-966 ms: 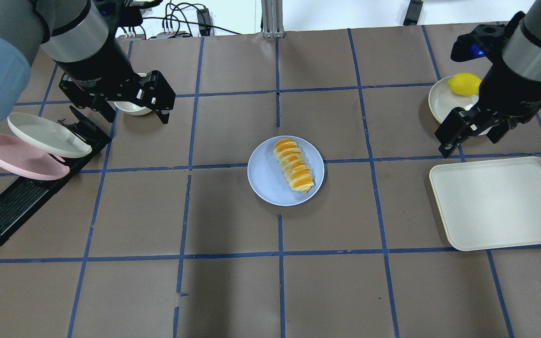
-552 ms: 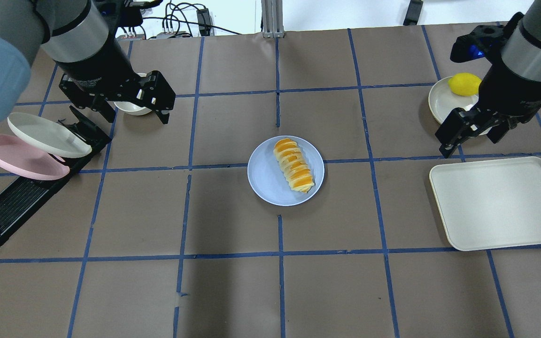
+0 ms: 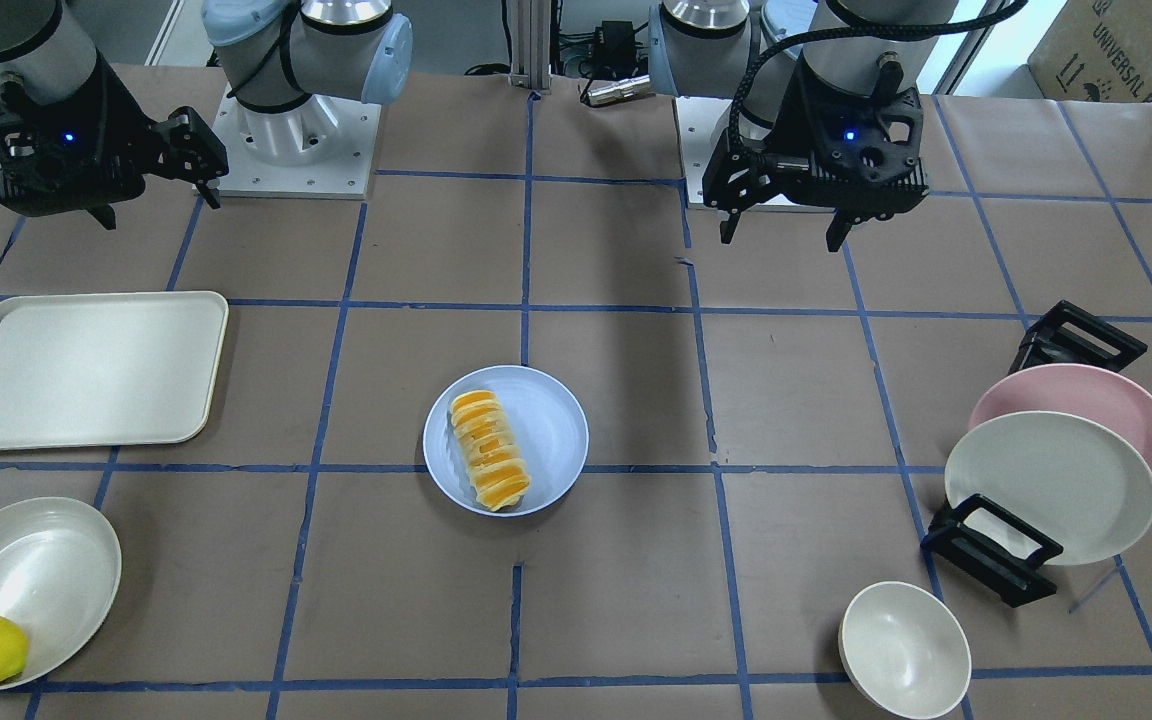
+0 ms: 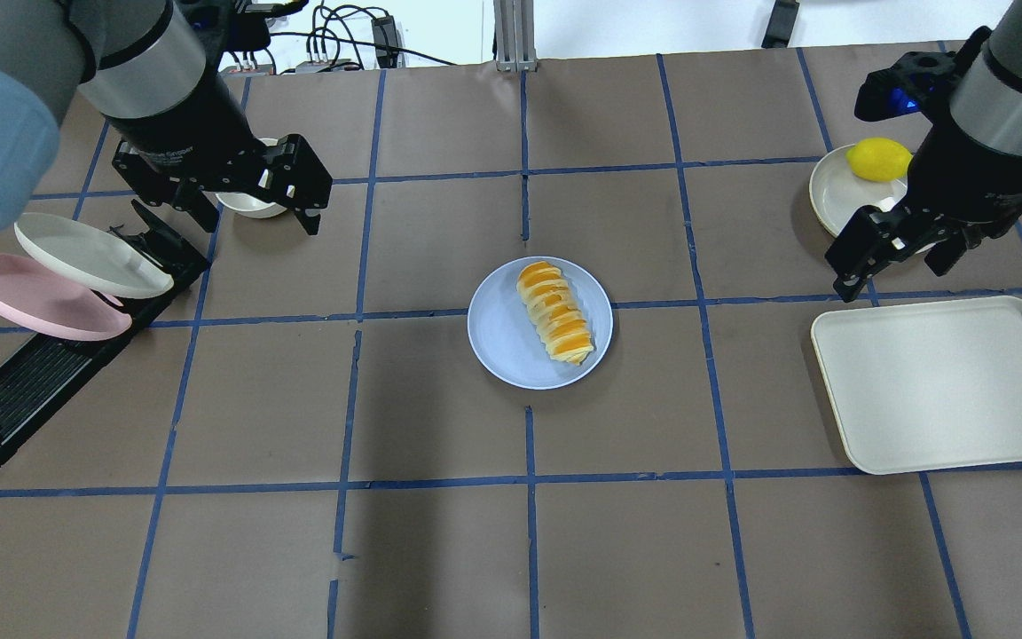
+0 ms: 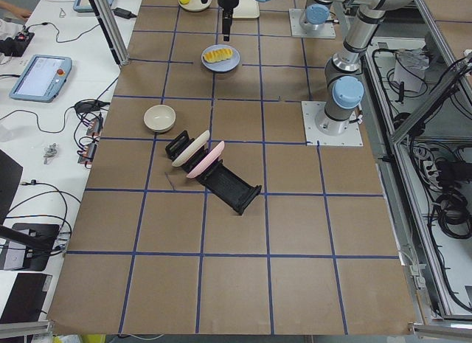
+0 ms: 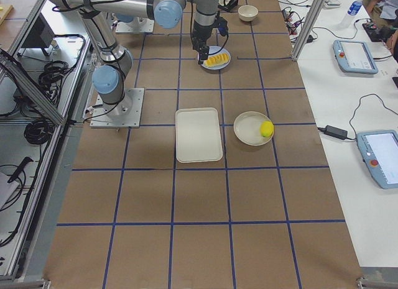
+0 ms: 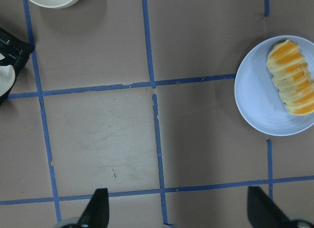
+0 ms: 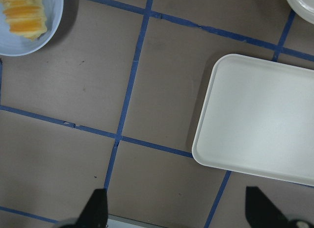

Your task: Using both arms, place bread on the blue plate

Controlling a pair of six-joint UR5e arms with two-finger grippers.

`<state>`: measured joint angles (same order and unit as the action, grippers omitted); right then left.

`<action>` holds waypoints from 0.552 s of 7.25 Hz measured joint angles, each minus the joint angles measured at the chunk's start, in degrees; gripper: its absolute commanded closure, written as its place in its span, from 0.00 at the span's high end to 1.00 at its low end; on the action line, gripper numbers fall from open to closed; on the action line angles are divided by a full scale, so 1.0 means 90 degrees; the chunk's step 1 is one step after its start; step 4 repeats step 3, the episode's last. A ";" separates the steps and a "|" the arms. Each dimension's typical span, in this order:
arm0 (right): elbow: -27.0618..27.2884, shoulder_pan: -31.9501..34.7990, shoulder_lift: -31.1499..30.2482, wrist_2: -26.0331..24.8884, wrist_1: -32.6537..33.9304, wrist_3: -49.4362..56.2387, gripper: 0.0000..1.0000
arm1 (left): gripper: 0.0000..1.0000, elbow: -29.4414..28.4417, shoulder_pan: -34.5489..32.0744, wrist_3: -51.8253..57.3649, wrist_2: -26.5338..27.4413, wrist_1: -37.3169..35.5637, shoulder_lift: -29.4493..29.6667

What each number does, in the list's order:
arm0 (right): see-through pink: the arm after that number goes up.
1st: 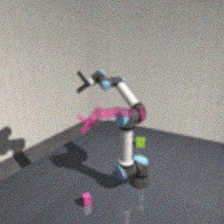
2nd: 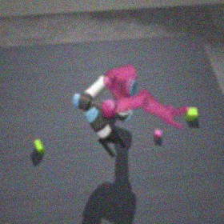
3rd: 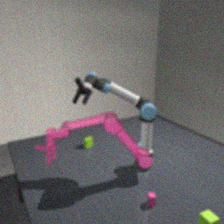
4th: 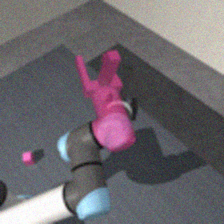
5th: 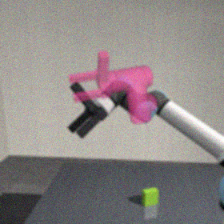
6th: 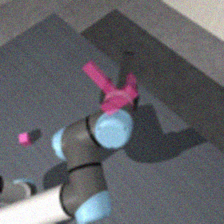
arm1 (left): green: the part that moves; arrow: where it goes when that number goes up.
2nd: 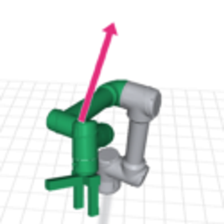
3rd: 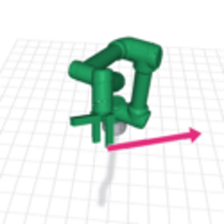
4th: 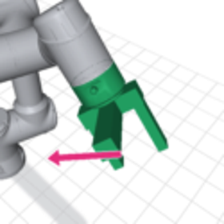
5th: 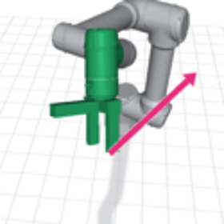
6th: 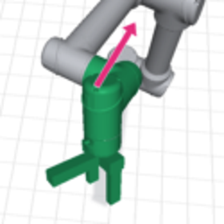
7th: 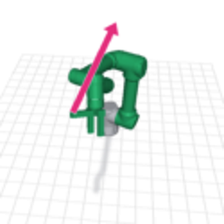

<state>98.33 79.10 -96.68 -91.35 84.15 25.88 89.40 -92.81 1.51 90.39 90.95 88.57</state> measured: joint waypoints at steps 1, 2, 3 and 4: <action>-0.0007 0.0001 0.0000 -0.0008 0.0011 -0.0031 1.00 | 1.00 0.0000 0.0000 0.0002 0.0018 -0.0001 -0.0004; 0.0000 0.0006 0.0002 -0.0003 0.0033 -0.0048 1.00 | 1.00 0.0000 0.0000 0.0002 0.0023 -0.0005 -0.0004; 0.0012 0.0009 -0.0002 0.0001 0.0046 -0.0055 1.00 | 1.00 0.0007 0.0000 0.0008 0.0029 -0.0006 -0.0001; 0.0012 0.0009 -0.0002 0.0001 0.0046 -0.0055 1.00 | 1.00 0.0007 0.0000 0.0008 0.0029 -0.0006 -0.0001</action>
